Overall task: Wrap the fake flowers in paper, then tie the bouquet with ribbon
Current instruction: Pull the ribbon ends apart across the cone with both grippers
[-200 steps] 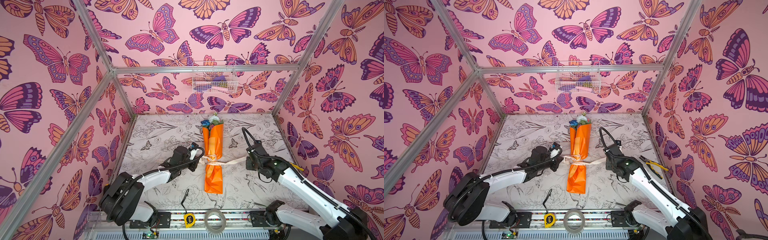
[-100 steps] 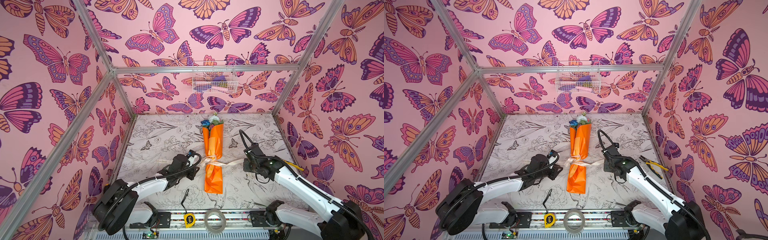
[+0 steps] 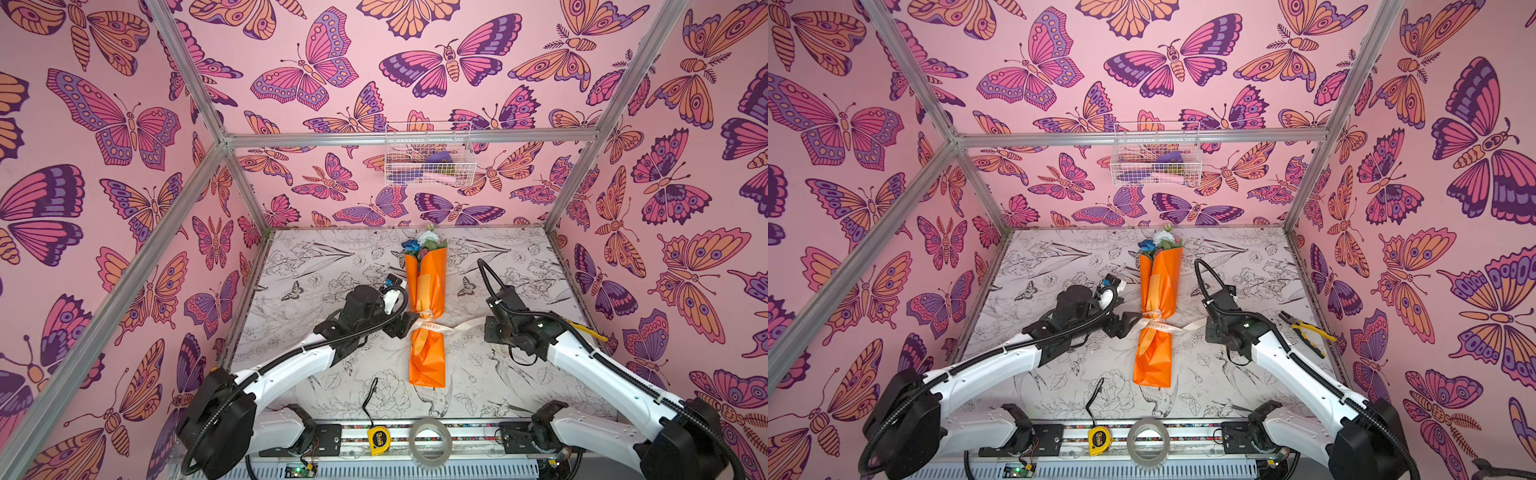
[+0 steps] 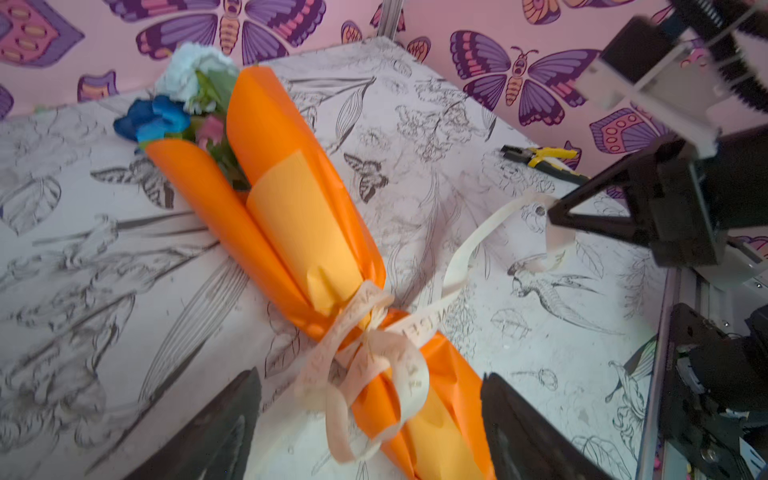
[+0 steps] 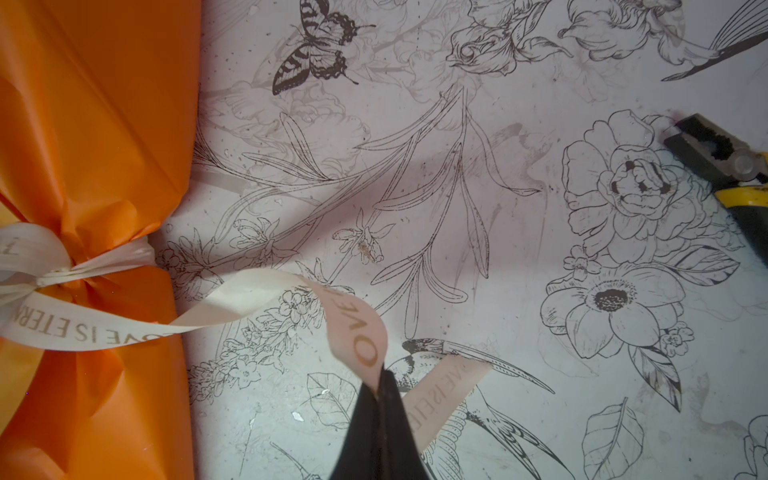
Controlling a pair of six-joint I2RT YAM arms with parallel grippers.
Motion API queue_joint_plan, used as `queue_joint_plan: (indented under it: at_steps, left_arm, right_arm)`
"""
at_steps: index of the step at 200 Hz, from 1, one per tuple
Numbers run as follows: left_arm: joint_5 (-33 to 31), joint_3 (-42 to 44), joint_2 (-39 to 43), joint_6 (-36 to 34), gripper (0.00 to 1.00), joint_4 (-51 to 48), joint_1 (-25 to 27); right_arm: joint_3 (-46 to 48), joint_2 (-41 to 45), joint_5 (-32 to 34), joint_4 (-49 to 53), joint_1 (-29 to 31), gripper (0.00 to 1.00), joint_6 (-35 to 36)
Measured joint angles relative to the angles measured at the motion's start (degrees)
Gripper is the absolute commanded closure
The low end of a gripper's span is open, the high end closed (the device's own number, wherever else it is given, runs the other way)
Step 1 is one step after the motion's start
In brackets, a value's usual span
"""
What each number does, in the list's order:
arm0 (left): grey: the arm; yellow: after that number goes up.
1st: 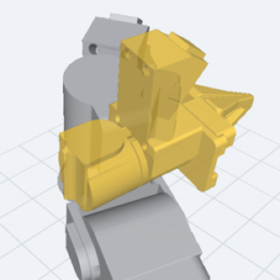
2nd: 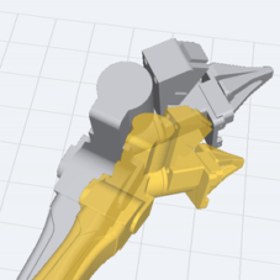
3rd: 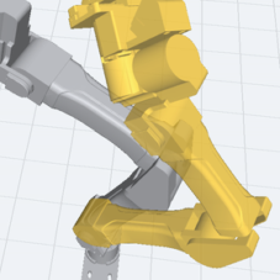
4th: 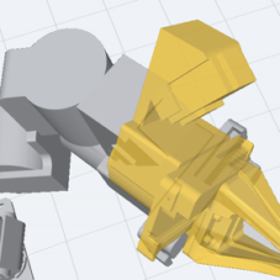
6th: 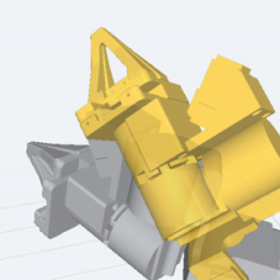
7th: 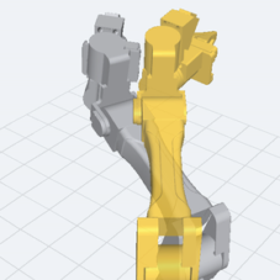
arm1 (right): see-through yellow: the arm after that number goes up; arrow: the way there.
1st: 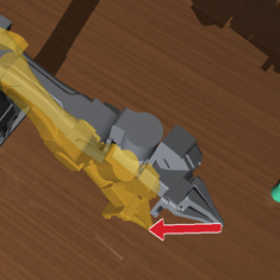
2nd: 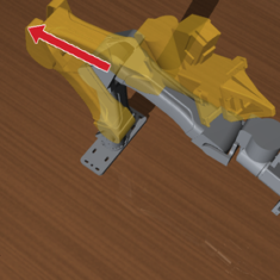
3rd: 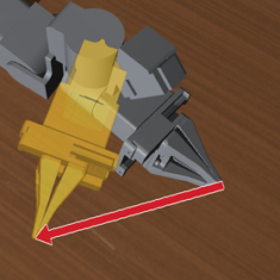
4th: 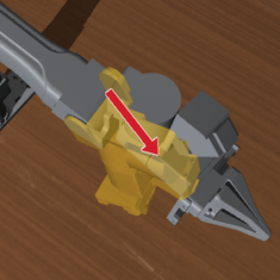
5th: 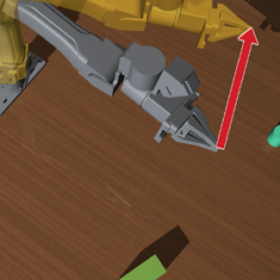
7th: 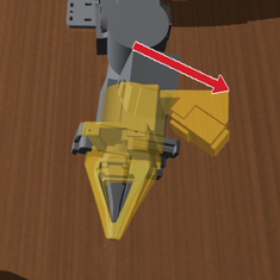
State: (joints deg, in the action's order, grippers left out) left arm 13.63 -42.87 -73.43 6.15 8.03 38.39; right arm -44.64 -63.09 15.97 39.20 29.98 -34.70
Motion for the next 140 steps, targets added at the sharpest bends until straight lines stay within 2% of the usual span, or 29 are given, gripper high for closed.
queue_joint_plan:
  at_steps: [39,53,70,99,112,133,140]
  left_arm:
    - [1.3,-6.2,-7.9,-3.2,0.15,-6.1,1.0]
    - [1.6,-6.3,-9.3,-3.8,0.19,-9.2,1.2]
    - [1.8,-6.4,-10.1,-4.1,0.32,-12.4,1.5]
    - [2.4,-6.4,-10.1,-4.5,0.74,-14.5,1.9]
    - [2.9,-6.2,-10.1,-4.2,0.79,-14.3,2.0]
    - [3.3,-5.0,-10.1,-3.8,0.98,-13.8,2.0]
    - [3.3,-4.3,-9.9,-3.6,1.0,-13.7,2.0]
  right_arm:
    - [0.0,0.0,-0.6,-0.2,0.0,1.0,0.0]
    - [0.0,0.0,-0.6,-0.5,0.0,1.0,0.0]
    - [0.0,-0.1,-0.6,-0.7,0.0,1.0,0.0]
    - [0.0,-0.5,-0.6,-0.8,0.0,1.0,0.0]
    - [0.0,-0.6,-0.5,-0.8,0.0,1.0,0.0]
    - [0.0,-0.6,-0.3,-0.8,0.0,1.0,0.0]
    - [0.0,-0.6,-0.2,-0.8,-0.1,1.0,0.0]
